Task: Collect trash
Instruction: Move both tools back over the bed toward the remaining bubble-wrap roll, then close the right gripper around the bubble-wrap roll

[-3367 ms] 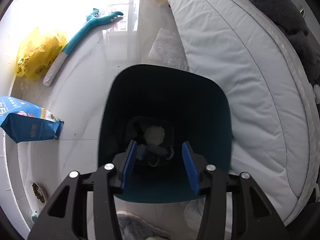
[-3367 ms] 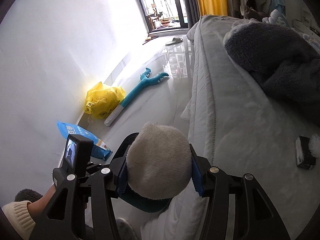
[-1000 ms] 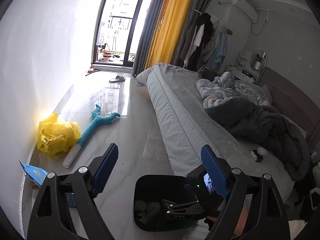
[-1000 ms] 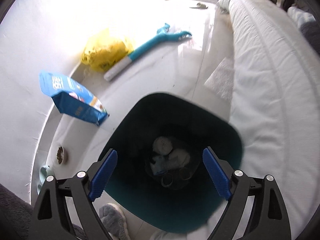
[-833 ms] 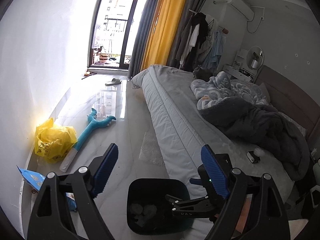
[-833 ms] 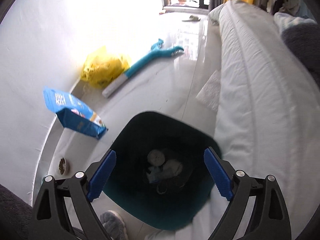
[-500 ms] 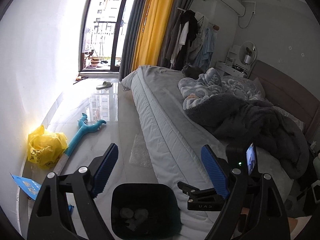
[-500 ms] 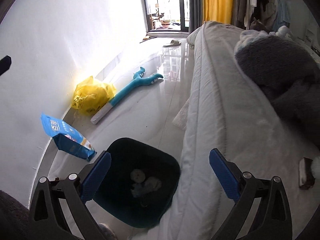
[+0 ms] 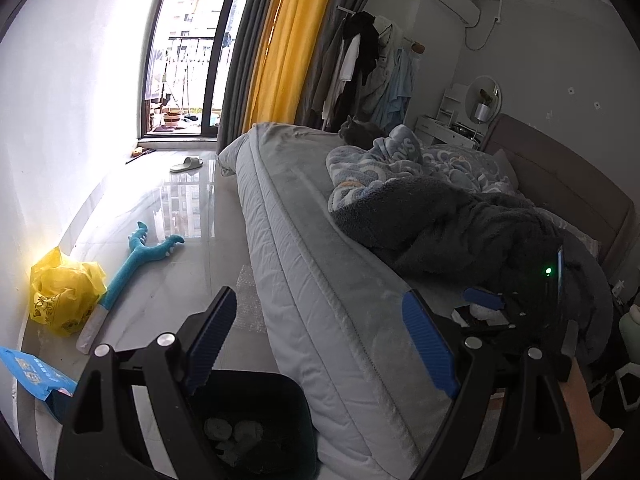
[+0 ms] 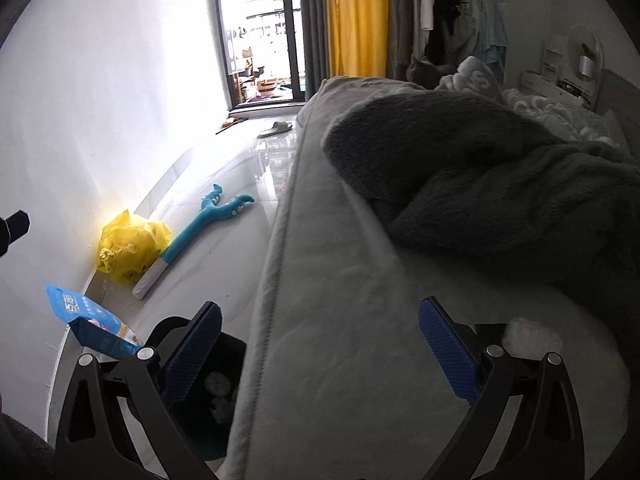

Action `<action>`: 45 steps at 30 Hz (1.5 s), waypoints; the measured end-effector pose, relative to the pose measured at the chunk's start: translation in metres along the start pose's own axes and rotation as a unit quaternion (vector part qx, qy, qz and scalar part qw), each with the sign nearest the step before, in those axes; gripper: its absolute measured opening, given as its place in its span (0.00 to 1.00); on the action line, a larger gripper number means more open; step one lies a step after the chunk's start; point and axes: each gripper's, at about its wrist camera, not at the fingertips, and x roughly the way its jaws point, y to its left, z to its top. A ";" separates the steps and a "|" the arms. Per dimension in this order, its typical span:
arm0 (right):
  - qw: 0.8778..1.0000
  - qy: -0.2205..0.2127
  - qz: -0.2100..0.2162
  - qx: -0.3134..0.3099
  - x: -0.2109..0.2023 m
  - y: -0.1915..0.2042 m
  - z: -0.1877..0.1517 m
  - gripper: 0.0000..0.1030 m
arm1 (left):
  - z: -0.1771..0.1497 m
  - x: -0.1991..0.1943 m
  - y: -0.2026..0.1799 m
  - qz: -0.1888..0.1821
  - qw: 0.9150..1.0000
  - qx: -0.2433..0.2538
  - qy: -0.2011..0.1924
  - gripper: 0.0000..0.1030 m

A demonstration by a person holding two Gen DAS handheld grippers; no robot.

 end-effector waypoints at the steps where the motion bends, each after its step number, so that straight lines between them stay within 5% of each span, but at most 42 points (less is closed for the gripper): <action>1: 1.000 -0.005 -0.006 0.006 -0.002 -0.008 0.000 0.97 | -0.001 0.003 -0.003 -0.001 1.000 0.000 0.001 0.84; 17: 0.990 -0.019 -0.090 0.105 0.003 -0.120 -0.020 0.97 | -0.015 0.053 -0.047 -0.009 0.999 0.042 0.028 0.84; 32: 0.986 0.032 -0.078 0.142 0.027 -0.154 -0.040 0.96 | -0.029 0.086 -0.091 -0.052 0.997 0.034 0.054 0.85; 33: 0.986 0.035 -0.073 0.146 0.028 -0.156 -0.040 0.95 | -0.030 0.088 -0.095 -0.053 0.996 0.037 0.056 0.85; 35: 0.986 0.045 -0.065 0.148 0.032 -0.161 -0.044 0.60 | -0.033 0.093 -0.102 -0.055 0.996 0.043 0.060 0.85; 45: 0.987 0.019 -0.048 0.151 -0.001 -0.192 -0.053 0.60 | -0.044 0.114 -0.139 -0.069 0.994 0.052 0.062 0.85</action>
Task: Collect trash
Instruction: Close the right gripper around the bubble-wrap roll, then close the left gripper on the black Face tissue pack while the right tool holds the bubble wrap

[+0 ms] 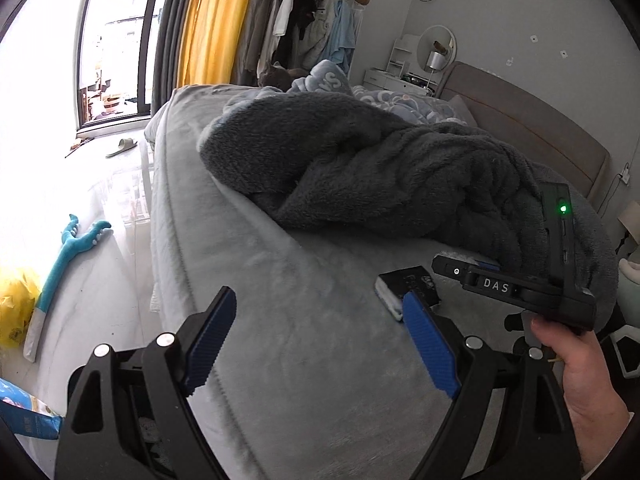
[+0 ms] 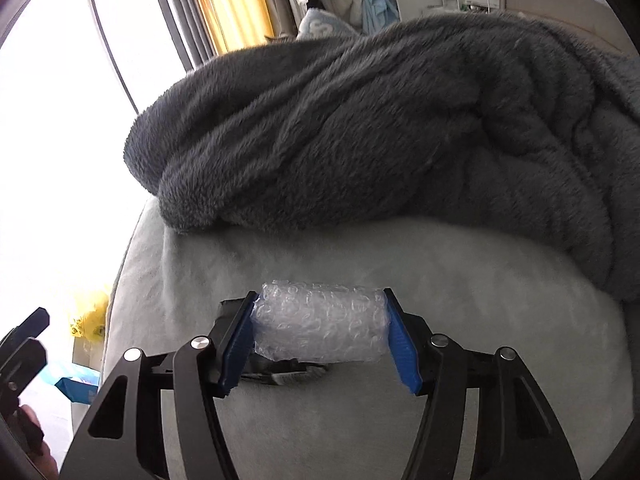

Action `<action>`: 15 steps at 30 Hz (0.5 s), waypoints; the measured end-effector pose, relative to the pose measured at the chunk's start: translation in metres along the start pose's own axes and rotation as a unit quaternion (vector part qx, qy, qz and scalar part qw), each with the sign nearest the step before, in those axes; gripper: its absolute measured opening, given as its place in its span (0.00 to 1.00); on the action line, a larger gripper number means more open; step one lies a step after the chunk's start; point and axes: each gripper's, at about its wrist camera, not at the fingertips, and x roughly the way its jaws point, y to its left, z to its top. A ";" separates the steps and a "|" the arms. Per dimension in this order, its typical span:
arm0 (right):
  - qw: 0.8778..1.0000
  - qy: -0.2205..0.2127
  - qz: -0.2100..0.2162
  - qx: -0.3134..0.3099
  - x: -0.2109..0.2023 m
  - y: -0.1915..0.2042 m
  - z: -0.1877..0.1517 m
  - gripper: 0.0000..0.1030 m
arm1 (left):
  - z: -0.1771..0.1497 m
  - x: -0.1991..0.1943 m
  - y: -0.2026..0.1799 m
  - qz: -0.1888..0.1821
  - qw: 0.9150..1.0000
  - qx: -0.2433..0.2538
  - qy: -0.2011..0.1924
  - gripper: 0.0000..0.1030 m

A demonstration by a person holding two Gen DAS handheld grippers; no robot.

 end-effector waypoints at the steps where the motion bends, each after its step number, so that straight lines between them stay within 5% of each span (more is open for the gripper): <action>1: 1.000 0.000 -0.001 -0.001 -0.003 -0.005 0.000 0.60 | 0.000 0.004 -0.005 -0.002 1.000 0.002 0.000 0.85; 15: 0.999 -0.003 0.014 0.035 -0.038 -0.077 -0.013 0.60 | -0.011 0.059 -0.063 -0.021 0.999 0.002 0.030 0.85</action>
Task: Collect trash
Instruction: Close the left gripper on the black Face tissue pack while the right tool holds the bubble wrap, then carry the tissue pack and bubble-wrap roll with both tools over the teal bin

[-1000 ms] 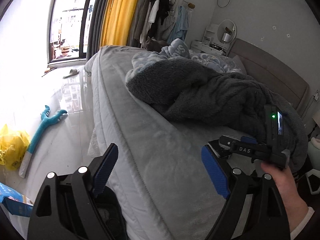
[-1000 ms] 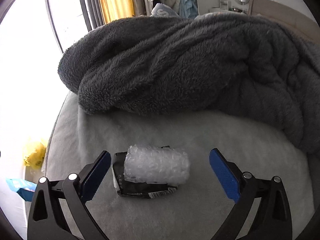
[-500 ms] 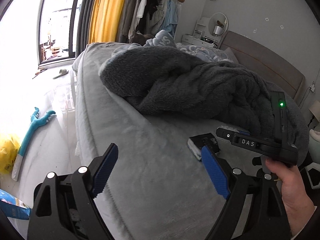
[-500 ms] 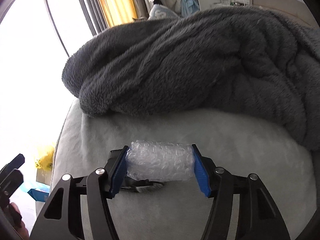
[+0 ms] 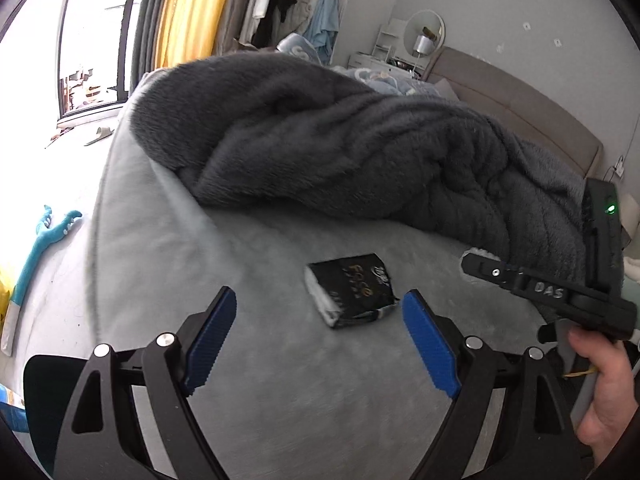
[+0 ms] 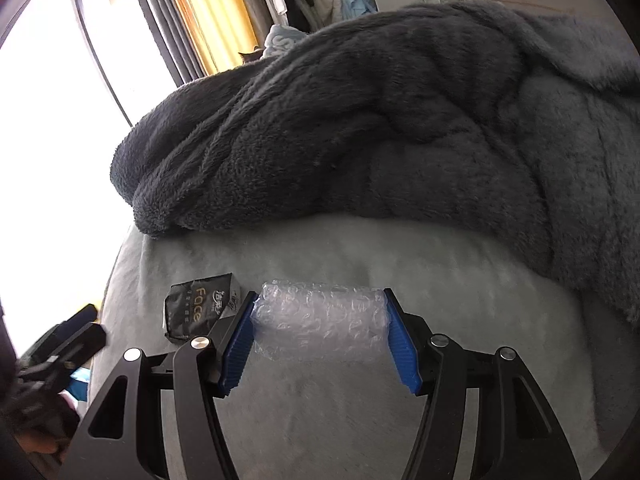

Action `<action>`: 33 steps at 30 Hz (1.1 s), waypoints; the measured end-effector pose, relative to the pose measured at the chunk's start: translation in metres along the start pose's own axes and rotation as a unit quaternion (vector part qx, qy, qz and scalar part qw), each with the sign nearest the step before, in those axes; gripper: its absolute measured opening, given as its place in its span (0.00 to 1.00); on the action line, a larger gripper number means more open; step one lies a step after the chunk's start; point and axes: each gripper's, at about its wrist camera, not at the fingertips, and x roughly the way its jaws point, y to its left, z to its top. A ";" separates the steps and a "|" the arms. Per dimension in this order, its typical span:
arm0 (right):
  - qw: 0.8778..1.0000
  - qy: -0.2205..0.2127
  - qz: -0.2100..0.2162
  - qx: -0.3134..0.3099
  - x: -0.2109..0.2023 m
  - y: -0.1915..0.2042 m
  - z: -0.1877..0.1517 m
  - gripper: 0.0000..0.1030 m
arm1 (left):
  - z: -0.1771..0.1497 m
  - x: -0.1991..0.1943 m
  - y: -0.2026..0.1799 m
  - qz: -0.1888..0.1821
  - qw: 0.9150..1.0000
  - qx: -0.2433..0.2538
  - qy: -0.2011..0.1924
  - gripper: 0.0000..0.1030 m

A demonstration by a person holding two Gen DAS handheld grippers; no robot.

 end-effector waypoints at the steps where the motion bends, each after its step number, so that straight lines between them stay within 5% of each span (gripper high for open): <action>1: 1.000 0.000 0.001 0.000 -0.003 -0.004 -0.001 0.60 | -0.001 0.005 -0.005 0.000 1.000 0.002 0.004 0.85; 27: 0.999 0.010 0.032 0.011 -0.030 -0.039 -0.020 0.60 | -0.003 0.097 -0.044 0.042 0.997 0.004 0.058 0.87; 33: 0.999 0.012 0.029 0.006 -0.034 -0.035 -0.025 0.60 | -0.003 0.104 -0.044 0.054 0.996 0.002 0.065 0.74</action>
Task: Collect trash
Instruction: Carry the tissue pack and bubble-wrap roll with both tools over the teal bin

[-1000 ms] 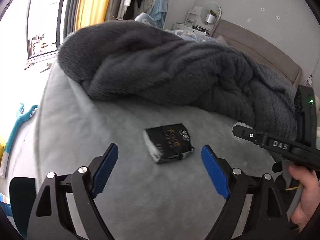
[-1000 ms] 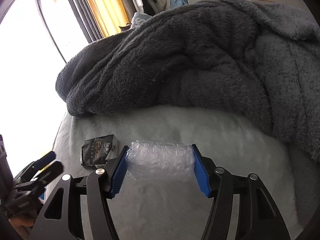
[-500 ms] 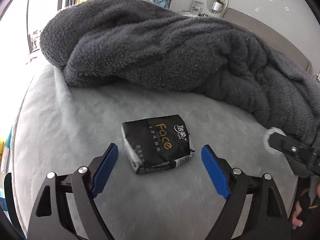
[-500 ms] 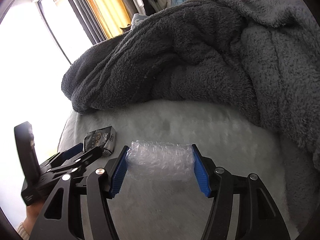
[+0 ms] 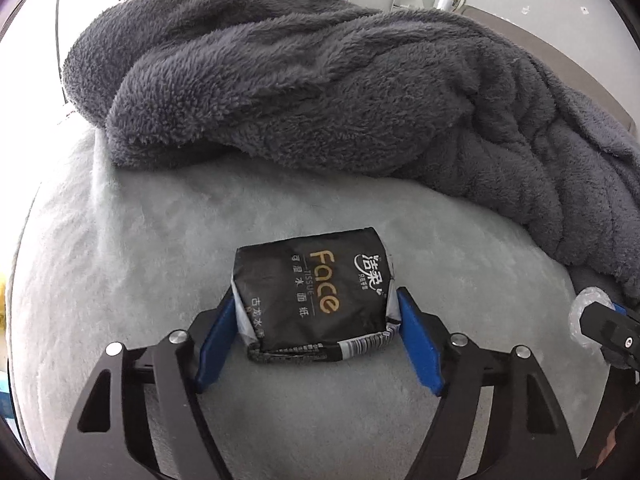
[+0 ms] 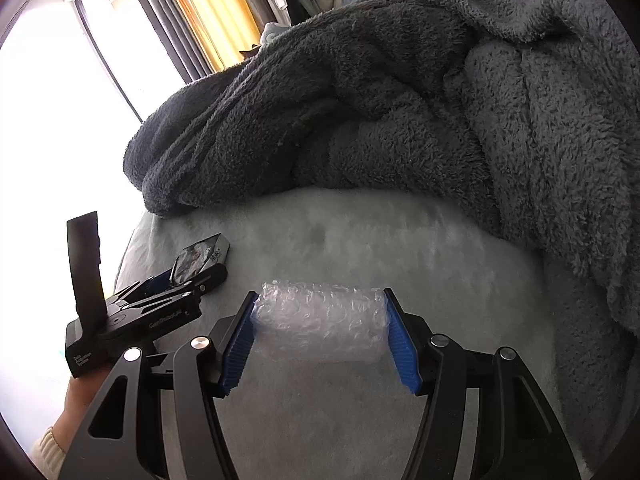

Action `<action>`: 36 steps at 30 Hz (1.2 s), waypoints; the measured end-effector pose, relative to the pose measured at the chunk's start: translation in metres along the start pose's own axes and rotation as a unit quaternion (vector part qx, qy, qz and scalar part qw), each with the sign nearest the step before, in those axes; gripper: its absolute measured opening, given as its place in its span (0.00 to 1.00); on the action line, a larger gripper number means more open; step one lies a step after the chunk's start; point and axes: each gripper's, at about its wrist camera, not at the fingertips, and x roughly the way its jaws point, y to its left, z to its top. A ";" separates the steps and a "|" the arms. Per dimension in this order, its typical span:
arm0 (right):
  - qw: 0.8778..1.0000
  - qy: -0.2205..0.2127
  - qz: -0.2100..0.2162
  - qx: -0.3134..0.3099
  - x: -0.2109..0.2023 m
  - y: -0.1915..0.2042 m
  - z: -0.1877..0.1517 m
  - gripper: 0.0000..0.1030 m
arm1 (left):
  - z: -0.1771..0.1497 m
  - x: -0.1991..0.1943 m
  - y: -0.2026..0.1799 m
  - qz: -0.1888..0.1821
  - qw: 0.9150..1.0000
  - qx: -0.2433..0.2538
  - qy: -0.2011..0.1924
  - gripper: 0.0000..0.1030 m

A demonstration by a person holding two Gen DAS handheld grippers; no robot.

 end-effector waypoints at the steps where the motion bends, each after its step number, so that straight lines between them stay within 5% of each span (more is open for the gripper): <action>1: 1.000 0.000 0.000 0.001 -0.001 0.002 -0.001 0.60 | 0.000 0.000 -0.001 0.000 1.000 0.001 -0.001 0.74; 21: 1.000 -0.010 0.004 0.004 -0.016 0.056 0.001 0.60 | -0.023 -0.087 0.030 -0.047 0.998 0.025 -0.040 0.73; 36: 0.999 0.006 0.031 -0.034 -0.006 0.155 0.003 0.60 | -0.044 -0.136 0.123 0.029 0.999 -0.014 -0.022 0.73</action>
